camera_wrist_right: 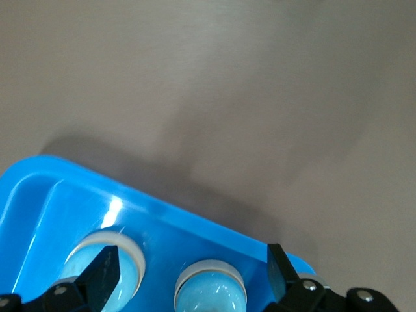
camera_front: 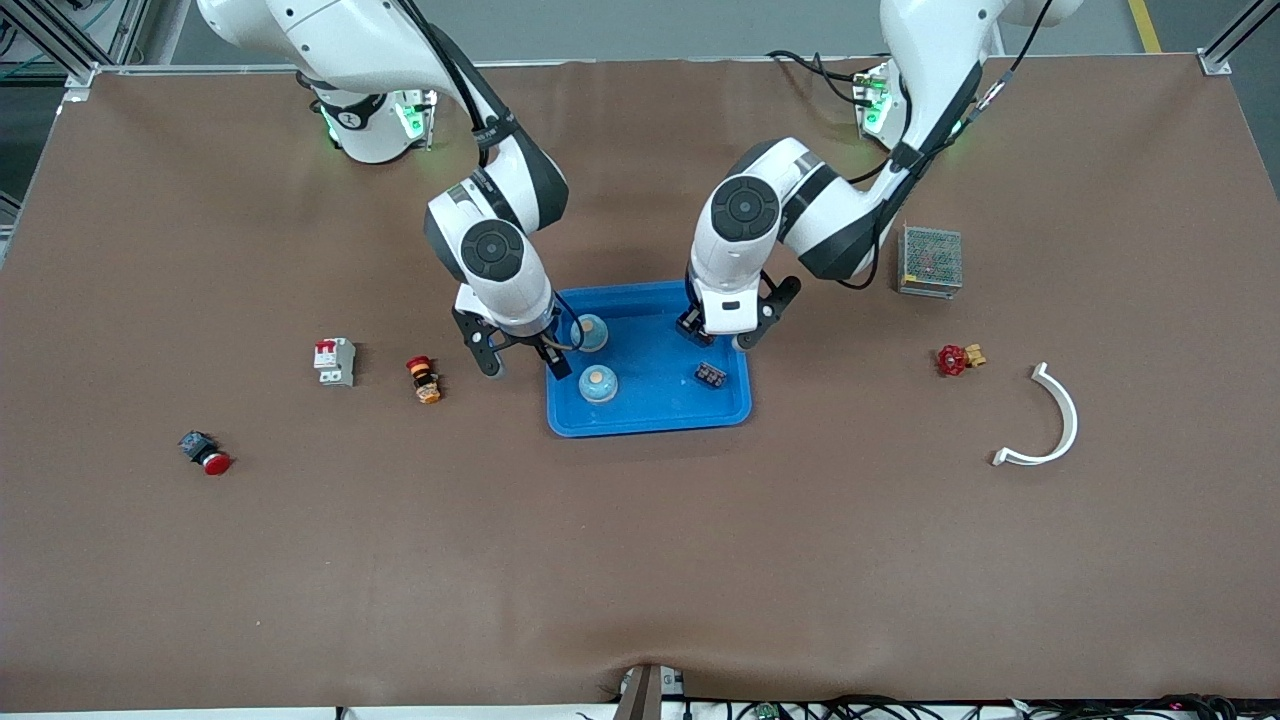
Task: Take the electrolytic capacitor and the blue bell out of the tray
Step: 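Lower the left gripper over a capacitor while the right gripper lowers over a bell, then grasp the capacitor with the left gripper while the right gripper grasps the bell, then carry the capacitor with the left gripper while the right gripper carries the bell, then release the capacitor with the left gripper while the right gripper releases the bell, then reach the left gripper to the capacitor while the right gripper reaches the bell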
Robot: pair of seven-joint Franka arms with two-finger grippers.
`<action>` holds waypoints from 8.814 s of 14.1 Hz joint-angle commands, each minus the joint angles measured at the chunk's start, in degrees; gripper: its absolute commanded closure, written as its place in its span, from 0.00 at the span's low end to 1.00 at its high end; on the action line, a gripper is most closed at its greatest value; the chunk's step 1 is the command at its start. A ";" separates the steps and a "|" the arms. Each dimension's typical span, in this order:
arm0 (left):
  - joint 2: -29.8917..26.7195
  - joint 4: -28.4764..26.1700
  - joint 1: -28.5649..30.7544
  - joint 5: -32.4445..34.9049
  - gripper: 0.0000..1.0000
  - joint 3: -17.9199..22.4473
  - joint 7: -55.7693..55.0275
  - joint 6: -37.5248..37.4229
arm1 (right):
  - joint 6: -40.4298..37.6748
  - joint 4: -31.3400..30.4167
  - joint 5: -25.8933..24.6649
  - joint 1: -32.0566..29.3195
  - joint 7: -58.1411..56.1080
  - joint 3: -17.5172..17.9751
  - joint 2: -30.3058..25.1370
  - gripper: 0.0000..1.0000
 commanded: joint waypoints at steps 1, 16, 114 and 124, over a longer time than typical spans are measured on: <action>0.12 -2.63 0.33 1.22 0.28 -0.03 -3.47 5.45 | 2.34 -1.70 0.40 1.78 8.48 -0.69 0.09 0.00; 7.33 -2.11 -0.37 6.85 0.41 0.41 -9.09 11.09 | 5.86 -0.48 0.58 6.62 22.22 -0.60 3.96 0.00; -1.29 2.37 27.06 9.58 0.00 -6.00 28.80 -16.07 | -7.57 6.11 2.43 -33.56 -35.88 0.90 -1.31 0.00; 8.72 15.37 14.40 9.31 0.00 -6.00 8.76 -15.98 | -5.05 8.32 2.25 -17.91 -9.61 0.98 -1.22 0.00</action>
